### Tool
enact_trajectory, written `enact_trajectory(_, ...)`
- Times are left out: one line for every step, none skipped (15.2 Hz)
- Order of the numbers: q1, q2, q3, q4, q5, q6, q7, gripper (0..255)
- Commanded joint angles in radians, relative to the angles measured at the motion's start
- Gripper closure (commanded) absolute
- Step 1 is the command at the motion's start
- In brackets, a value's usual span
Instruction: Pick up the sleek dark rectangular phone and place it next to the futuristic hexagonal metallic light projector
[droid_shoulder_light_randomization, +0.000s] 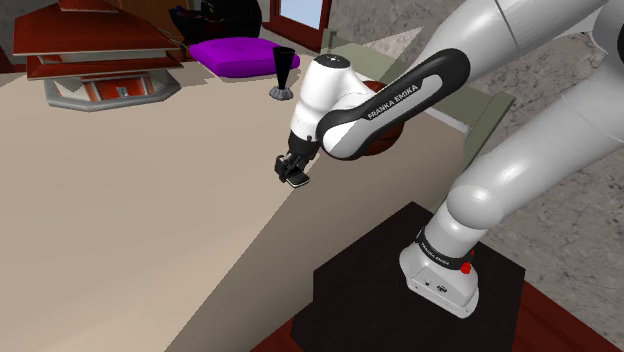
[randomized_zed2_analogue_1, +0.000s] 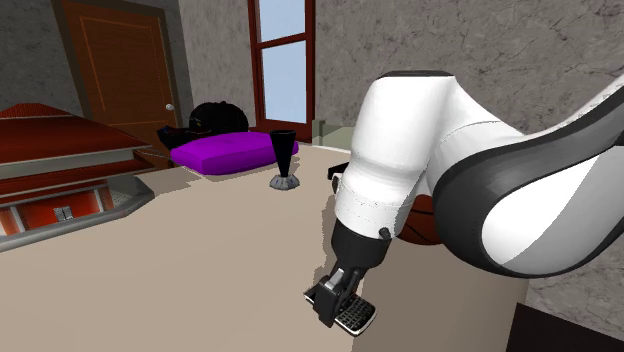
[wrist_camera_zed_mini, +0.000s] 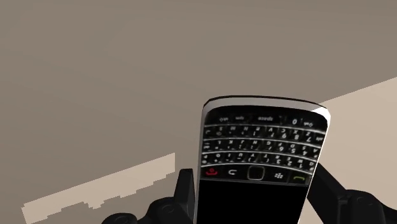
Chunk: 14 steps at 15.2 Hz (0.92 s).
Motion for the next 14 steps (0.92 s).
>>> enact_trajectory(0.005, -0.013, -0.006, 0.003, 0.008, -0.019, -0.006, 255)
enact_trajectory(0.009, -0.026, -0.011, 0.008, 0.015, -0.036, -0.013, 255)
enact_trajectory(0.013, -0.039, -0.016, 0.013, 0.021, -0.053, -0.019, 255)
enact_trajectory(0.017, -0.051, -0.020, 0.018, 0.027, -0.070, -0.024, 255)
enact_trajectory(0.021, -0.063, -0.025, 0.024, 0.032, -0.088, -0.029, 255)
enact_trajectory(0.024, -0.074, -0.029, 0.030, 0.036, -0.104, -0.033, 255)
enact_trajectory(0.027, -0.085, -0.034, 0.035, 0.040, -0.121, -0.037, 255)
enact_trajectory(0.030, -0.096, -0.038, 0.042, 0.044, -0.138, -0.041, 255)
enact_trajectory(0.032, -0.107, -0.042, 0.048, 0.047, -0.155, -0.045, 255)
enact_trajectory(0.035, -0.117, -0.046, 0.055, 0.049, -0.171, -0.048, 255)
enact_trajectory(0.037, -0.127, -0.050, 0.062, 0.052, -0.188, -0.051, 255)
enact_trajectory(0.038, -0.136, -0.054, 0.069, 0.054, -0.204, -0.054, 255)
enact_trajectory(0.040, -0.145, -0.057, 0.076, 0.055, -0.220, -0.057, 255)
enact_trajectory(0.042, -0.154, -0.061, 0.084, 0.057, -0.236, -0.059, 255)
